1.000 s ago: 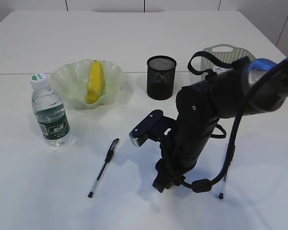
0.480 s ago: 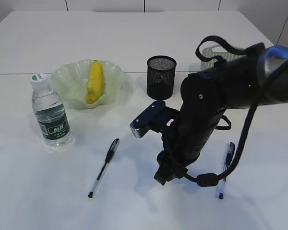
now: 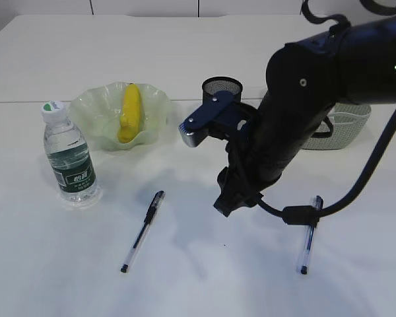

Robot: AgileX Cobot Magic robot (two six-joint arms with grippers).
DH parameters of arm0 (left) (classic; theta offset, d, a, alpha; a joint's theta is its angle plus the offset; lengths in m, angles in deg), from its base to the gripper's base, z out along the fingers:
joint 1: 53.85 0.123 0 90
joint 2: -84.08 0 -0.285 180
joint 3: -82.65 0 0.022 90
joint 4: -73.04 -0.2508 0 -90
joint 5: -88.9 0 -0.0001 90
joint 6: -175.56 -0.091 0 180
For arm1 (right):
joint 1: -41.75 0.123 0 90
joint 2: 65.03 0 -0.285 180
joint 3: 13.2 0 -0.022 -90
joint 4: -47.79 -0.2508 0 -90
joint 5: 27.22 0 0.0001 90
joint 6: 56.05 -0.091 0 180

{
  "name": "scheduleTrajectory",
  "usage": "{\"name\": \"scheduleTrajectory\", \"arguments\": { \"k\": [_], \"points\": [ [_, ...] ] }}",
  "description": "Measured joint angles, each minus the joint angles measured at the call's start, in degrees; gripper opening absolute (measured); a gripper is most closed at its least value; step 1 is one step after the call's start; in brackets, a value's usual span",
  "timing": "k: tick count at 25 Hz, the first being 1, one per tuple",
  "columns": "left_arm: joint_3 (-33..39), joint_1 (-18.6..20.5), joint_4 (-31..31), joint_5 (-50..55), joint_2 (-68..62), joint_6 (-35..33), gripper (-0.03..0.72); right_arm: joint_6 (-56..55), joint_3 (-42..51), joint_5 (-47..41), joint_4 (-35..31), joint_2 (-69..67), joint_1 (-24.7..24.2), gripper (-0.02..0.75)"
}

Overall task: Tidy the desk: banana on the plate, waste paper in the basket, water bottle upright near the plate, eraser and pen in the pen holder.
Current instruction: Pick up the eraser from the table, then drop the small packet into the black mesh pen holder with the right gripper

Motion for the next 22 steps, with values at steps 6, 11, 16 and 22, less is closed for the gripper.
{"name": "scheduleTrajectory", "arguments": {
  "k": [6,11,16,22],
  "points": [
    [0.0,0.0,0.0,0.1,0.0,0.0,0.506,-2.3,-5.2,-2.0,2.2,0.4,-0.1,0.295],
    [0.0,0.0,0.0,0.2,0.0,0.0,0.506,-3.3,-8.6,-2.4,2.6,0.4,-2.2,0.295],
    [0.0,0.0,0.0,0.2,0.0,0.0,0.500,-3.6,-11.3,-2.9,2.8,0.4,-6.2,0.295],
    [0.0,0.0,0.0,0.2,0.0,0.0,0.497,-3.6,-14.3,-2.8,2.9,0.4,-10.0,0.294]
  ]
}}
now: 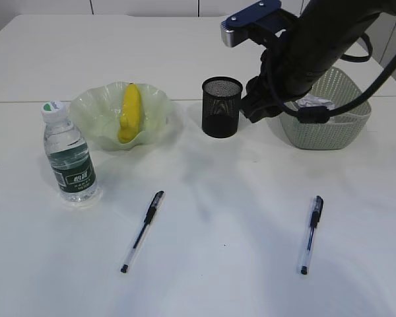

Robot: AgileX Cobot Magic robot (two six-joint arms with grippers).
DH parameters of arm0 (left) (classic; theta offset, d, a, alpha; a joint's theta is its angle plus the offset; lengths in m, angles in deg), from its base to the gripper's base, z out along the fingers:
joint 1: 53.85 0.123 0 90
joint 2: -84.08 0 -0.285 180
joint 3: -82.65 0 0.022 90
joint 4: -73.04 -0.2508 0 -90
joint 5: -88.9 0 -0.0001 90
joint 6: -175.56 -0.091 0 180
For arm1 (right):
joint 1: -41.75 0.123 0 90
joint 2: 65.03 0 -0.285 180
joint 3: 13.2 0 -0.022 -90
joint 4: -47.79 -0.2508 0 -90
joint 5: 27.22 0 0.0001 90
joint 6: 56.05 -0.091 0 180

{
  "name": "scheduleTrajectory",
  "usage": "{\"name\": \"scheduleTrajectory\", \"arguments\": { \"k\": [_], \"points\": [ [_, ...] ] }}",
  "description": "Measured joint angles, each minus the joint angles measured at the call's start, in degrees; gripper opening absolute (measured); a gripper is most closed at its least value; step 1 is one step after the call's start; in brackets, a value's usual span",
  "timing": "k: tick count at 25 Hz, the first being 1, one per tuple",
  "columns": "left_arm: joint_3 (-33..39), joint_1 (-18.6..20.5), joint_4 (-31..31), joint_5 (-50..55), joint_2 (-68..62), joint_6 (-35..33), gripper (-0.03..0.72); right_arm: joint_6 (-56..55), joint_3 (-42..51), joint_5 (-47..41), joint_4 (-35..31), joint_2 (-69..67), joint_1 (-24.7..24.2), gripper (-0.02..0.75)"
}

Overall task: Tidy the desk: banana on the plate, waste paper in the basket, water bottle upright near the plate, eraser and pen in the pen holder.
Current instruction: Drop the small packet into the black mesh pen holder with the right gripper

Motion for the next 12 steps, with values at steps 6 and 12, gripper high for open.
{"name": "scheduleTrajectory", "arguments": {
  "k": [6,12],
  "points": [
    [0.0,0.0,0.0,0.0,0.0,0.0,0.490,0.0,-1.9,1.6,-0.1,-0.2,-1.6,0.294],
    [0.0,0.0,0.0,0.0,0.0,0.3,0.490,0.0,-6.5,2.0,-1.5,-4.5,-1.8,0.294]
  ]
}}
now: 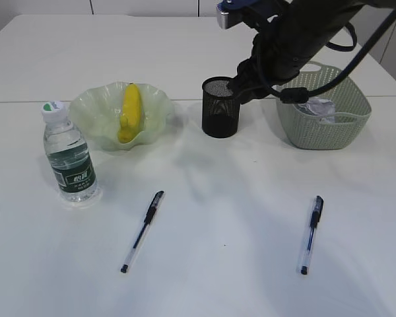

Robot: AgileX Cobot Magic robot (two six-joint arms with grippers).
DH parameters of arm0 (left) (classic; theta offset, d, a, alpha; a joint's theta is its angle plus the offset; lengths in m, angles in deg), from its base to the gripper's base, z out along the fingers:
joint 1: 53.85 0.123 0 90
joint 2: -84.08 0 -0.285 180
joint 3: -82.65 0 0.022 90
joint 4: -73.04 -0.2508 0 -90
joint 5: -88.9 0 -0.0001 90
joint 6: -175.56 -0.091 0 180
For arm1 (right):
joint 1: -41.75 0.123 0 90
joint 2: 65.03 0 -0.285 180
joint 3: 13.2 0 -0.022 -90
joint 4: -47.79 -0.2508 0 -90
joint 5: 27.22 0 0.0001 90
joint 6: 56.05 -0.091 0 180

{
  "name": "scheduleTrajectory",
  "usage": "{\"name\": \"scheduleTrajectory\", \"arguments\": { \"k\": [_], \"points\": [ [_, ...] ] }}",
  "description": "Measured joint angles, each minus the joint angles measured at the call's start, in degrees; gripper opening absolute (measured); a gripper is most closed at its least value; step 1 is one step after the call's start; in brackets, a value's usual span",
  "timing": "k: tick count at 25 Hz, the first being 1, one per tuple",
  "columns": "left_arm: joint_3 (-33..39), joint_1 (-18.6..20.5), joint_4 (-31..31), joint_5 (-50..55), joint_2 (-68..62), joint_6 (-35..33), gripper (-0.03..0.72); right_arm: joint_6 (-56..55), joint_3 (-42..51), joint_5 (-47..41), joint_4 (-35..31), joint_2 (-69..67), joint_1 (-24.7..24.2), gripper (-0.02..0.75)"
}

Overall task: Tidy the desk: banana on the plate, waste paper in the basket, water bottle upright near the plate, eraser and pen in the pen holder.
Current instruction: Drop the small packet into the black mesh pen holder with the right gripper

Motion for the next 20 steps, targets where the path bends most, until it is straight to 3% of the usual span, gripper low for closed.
{"name": "scheduleTrajectory", "arguments": {
  "k": [20],
  "points": [
    [0.0,0.0,0.0,0.0,0.0,1.3,0.488,-1.2,-17.9,0.7,-0.7,-16.2,-1.8,0.294]
  ]
}}
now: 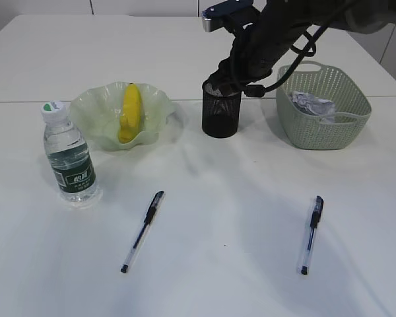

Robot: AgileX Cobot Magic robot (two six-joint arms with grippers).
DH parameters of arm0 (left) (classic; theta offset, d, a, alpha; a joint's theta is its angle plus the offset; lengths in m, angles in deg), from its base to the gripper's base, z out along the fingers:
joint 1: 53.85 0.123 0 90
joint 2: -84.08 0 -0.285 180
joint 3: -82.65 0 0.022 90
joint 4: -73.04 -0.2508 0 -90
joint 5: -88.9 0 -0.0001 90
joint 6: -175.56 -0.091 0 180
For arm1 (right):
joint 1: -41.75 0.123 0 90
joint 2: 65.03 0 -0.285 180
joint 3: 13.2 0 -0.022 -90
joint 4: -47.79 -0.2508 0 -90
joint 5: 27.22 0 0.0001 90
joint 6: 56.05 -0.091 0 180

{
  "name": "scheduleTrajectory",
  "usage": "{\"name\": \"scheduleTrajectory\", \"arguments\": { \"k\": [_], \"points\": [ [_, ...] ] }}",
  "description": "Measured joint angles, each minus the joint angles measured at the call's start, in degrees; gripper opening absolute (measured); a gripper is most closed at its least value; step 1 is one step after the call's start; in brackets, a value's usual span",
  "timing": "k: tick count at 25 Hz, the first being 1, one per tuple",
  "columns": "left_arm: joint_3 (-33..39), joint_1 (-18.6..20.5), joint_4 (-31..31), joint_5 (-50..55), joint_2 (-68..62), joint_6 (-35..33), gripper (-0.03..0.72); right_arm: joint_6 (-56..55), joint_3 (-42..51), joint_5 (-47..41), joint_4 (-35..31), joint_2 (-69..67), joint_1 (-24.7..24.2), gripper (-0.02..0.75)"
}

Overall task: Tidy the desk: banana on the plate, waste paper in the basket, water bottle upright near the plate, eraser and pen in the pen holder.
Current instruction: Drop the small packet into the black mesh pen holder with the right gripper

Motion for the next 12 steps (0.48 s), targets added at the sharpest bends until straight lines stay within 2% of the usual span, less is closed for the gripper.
{"name": "scheduleTrajectory", "arguments": {
  "k": [12],
  "points": [
    [0.0,0.0,-0.1,0.0,0.0,0.1,0.488,-0.3,-10.7,1.6,-0.3,-8.5,-0.7,0.294]
  ]
}}
